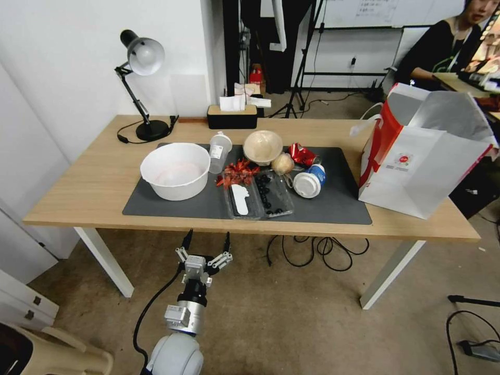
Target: Pick up the food delivery bag from the floor and place it on the table.
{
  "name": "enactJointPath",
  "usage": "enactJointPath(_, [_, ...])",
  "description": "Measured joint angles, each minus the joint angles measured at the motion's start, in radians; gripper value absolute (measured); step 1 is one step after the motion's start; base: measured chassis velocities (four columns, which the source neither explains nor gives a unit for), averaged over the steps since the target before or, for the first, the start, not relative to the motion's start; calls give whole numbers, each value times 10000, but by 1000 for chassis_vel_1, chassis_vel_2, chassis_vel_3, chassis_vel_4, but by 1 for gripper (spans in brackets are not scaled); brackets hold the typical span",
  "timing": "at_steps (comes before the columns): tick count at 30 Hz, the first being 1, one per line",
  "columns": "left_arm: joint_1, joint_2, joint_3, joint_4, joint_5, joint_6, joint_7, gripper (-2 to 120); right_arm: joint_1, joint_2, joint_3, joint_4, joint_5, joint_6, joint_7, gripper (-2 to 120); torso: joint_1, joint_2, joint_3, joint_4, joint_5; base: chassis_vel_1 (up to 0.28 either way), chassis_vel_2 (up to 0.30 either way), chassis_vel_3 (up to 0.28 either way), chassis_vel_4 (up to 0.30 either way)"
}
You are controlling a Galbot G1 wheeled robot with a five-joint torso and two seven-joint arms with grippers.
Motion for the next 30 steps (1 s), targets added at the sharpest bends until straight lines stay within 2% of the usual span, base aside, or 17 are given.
enactJointPath(4, [-8,14,-29,-53,-38,113,-183,100,-502,-216,715,783,127,635,-353,100,1,0,0,4,-2,0,0,0,0])
enactJointPath(6, [-25,15,-40,-64,-61,153,-280,100,-1561,-272,1983,1390,284,1107,-543,100,1,0,-1,1,-6,0,0,0,0])
enactJointPath(7, [-33,10,-60,-68,-82,163,-313,100,-2120,-218,2521,1725,416,1379,-550,100,0,1,-2,-9,-8,0,0,0,0])
enactJointPath(10, [51,-65,-200,-137,-78,169,-325,100,-2696,155,2922,2306,520,1816,-536,100,-1,1,-2,-8,-1,0,0,0,0])
enactJointPath(13, [234,-170,-416,-252,-62,157,-332,100,-2956,517,2868,2727,542,2261,-466,100,1,0,-1,6,-2,0,0,0,0])
enactJointPath(16, [440,-266,-745,-440,-63,125,-335,100,-3449,1214,2727,3232,536,2726,-403,100,1,0,0,6,-1,0,0,0,0])
enactJointPath(21, [601,-272,-991,-593,-119,71,-338,100,-4397,1825,2897,3810,380,3040,-304,100,1,-1,0,2,1,0,0,0,0])
enactJointPath(23, [642,-253,-1073,-661,-198,58,-339,100,-5135,2102,3328,4148,147,3204,-295,100,1,0,0,5,-3,0,0,0,0])
enactJointPath(25, [643,-250,-1075,-669,-211,56,-339,100,-5248,2133,3389,4187,109,3228,-297,100,0,0,0,3,-3,0,0,0,0])
enactJointPath(28, [619,-239,-1077,-695,-286,25,-336,100,-7080,2621,4325,4726,-665,3604,-493,100,0,0,-1,-3,-2,0,0,0,0])
enactJointPath(30, [614,-240,-1066,-701,-301,17,-336,100,-7473,2768,4512,4851,-851,3674,-528,100,0,0,-1,-2,-1,0,0,0,0])
